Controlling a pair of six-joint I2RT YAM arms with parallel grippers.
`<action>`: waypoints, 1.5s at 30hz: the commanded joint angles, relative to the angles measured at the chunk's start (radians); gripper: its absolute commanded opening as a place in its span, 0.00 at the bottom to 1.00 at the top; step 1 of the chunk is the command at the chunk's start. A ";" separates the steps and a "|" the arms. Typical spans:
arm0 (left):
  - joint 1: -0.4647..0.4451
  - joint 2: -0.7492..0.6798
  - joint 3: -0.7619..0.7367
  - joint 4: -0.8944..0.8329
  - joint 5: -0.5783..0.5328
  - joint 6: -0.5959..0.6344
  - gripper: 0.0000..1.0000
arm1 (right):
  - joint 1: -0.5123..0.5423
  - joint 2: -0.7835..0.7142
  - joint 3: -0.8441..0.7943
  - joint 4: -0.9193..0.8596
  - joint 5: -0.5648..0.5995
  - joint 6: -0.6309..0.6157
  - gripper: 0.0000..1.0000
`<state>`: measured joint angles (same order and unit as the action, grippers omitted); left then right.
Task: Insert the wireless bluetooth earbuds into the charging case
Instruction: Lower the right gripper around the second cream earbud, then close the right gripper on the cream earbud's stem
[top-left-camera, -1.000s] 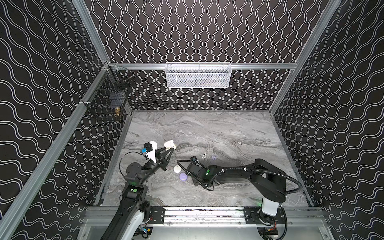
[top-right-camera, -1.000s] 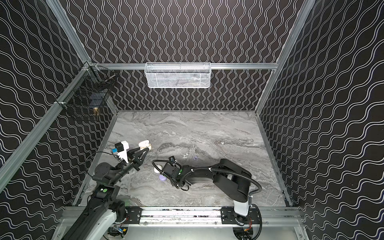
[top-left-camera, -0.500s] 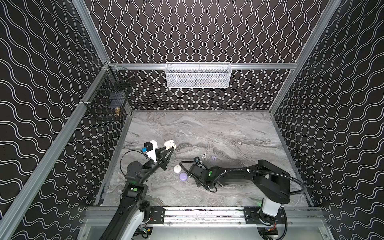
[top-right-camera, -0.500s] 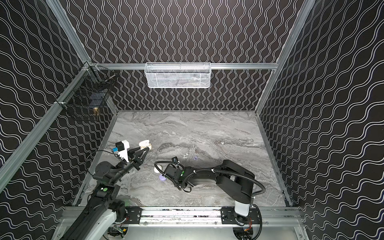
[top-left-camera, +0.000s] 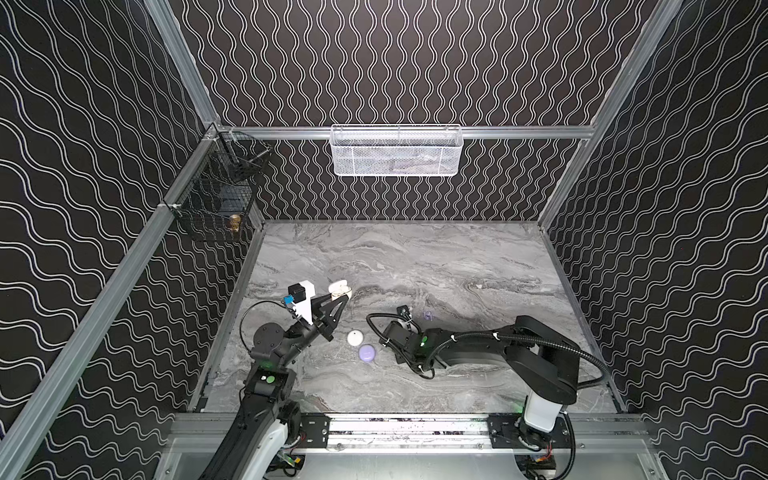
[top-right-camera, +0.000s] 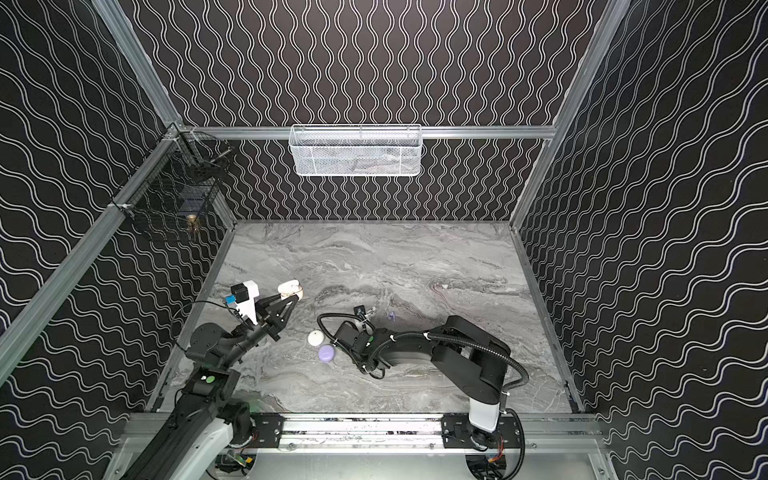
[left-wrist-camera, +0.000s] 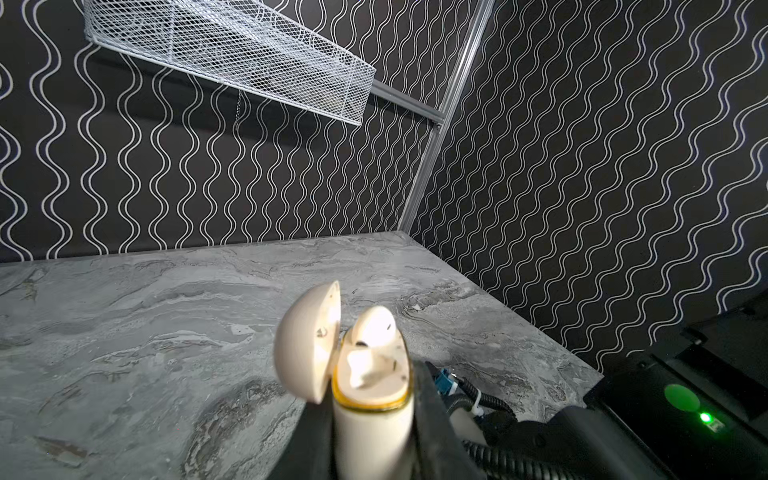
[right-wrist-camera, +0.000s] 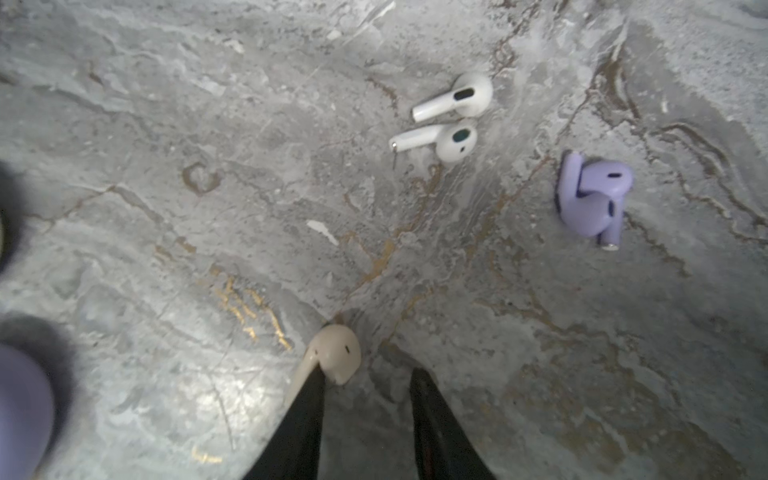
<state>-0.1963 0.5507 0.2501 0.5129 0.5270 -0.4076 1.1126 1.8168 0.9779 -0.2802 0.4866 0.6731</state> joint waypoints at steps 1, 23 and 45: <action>0.003 0.000 0.010 0.021 -0.005 0.020 0.00 | -0.003 -0.005 -0.010 -0.106 -0.017 0.016 0.37; -0.015 -0.085 0.018 0.021 0.114 0.038 0.00 | -0.073 -0.087 0.053 -0.057 -0.143 0.166 0.44; -0.017 -0.093 0.023 -0.020 0.079 0.056 0.00 | -0.087 0.054 0.157 -0.104 -0.195 0.149 0.42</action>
<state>-0.2119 0.4587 0.2653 0.4808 0.6140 -0.3649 1.0245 1.8698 1.1252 -0.3515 0.2897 0.8146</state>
